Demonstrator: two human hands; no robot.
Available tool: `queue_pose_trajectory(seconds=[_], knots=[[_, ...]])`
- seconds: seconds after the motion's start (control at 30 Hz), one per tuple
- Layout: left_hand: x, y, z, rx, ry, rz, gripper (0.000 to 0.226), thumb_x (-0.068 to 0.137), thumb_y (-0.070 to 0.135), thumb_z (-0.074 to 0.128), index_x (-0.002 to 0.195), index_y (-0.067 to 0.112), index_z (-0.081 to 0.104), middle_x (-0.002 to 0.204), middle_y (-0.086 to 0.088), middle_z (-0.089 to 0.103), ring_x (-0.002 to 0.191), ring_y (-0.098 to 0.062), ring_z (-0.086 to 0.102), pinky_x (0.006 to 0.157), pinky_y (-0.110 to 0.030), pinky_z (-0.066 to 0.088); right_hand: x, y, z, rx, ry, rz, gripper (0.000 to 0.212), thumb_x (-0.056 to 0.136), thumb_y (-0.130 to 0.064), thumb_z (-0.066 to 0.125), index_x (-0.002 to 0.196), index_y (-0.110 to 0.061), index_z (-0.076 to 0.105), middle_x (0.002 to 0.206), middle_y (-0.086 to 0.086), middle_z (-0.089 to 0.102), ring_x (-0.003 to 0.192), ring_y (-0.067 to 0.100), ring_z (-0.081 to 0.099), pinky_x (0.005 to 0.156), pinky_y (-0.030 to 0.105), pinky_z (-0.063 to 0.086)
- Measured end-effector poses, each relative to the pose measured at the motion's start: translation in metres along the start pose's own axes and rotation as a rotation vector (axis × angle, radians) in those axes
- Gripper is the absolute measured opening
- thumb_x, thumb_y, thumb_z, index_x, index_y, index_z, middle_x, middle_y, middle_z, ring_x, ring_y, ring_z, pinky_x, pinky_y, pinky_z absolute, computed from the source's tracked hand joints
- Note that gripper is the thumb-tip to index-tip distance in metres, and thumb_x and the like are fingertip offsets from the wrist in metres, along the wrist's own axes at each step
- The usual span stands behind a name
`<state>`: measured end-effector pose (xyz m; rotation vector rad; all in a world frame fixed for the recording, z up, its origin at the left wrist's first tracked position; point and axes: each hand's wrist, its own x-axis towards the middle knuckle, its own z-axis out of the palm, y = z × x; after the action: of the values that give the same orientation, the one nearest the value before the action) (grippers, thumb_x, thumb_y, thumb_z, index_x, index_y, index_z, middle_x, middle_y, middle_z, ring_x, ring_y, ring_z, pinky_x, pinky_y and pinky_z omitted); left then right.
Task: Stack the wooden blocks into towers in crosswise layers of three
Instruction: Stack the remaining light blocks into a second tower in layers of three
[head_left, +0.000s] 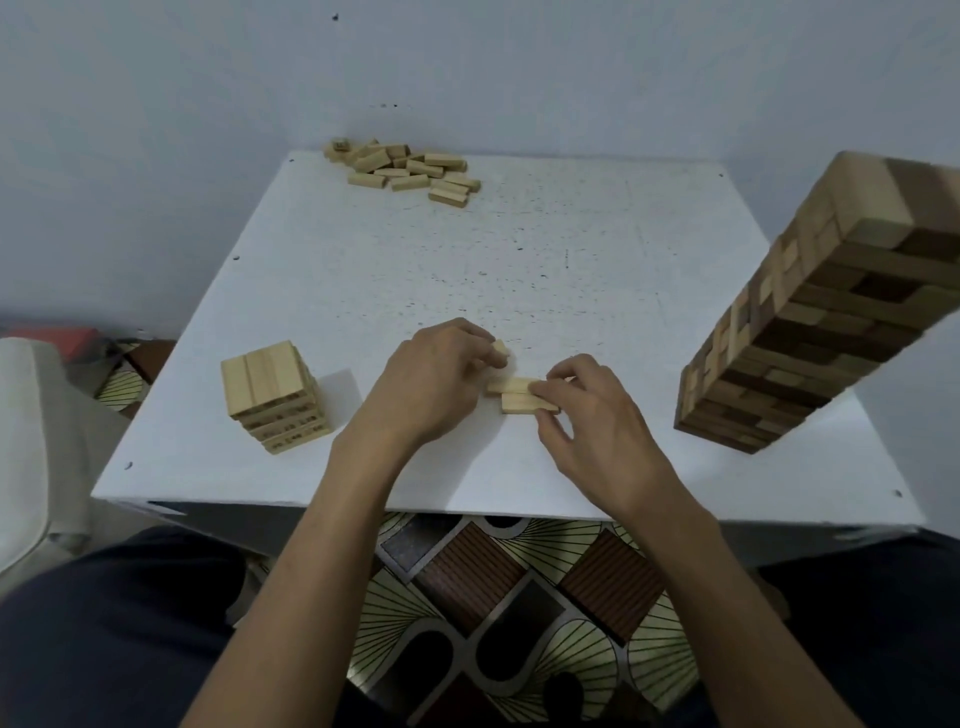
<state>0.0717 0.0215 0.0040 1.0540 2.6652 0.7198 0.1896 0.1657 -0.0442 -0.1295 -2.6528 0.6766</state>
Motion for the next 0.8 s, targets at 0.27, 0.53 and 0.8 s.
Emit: queue_pose_trajectory(seconds=[0.27, 0.53, 0.8], knots=[[-0.005, -0.012, 0.007, -0.006, 0.085, 0.048, 0.032, 0.092, 0.008, 0.055, 0.114, 0.023, 0.072, 0.128, 0.005, 0.063, 0.116, -0.017, 0.058, 0.095, -0.038, 0.046, 0.001, -0.002, 0.005, 0.009, 0.017, 0.001, 0.020, 0.086, 0.001, 0.068, 0.106, 0.001, 0.072, 0.099, 0.012, 0.061, 0.089, 0.028, 0.059, 0.070, 0.040, 0.054], [-0.006, -0.013, 0.011, 0.084, -0.005, 0.085, 0.038, 0.090, 0.034, 0.047, 0.120, 0.026, 0.069, 0.128, 0.009, 0.064, 0.111, -0.022, 0.056, 0.096, -0.047, 0.042, 0.004, -0.005, 0.010, -0.083, 0.082, 0.009, 0.023, 0.083, -0.006, 0.075, 0.106, -0.004, 0.072, 0.100, 0.010, 0.064, 0.092, 0.028, 0.057, 0.072, 0.031, 0.049], [-0.008, -0.018, 0.016, 0.068, -0.034, 0.130, 0.045, 0.081, 0.047, 0.061, 0.122, 0.030, 0.068, 0.133, 0.009, 0.059, 0.118, -0.018, 0.053, 0.102, -0.044, 0.040, 0.005, -0.006, 0.006, -0.129, 0.043, 0.045, 0.040, 0.084, -0.019, 0.075, 0.120, -0.005, 0.067, 0.119, 0.009, 0.069, 0.099, 0.033, 0.057, 0.080, 0.047, 0.055]])
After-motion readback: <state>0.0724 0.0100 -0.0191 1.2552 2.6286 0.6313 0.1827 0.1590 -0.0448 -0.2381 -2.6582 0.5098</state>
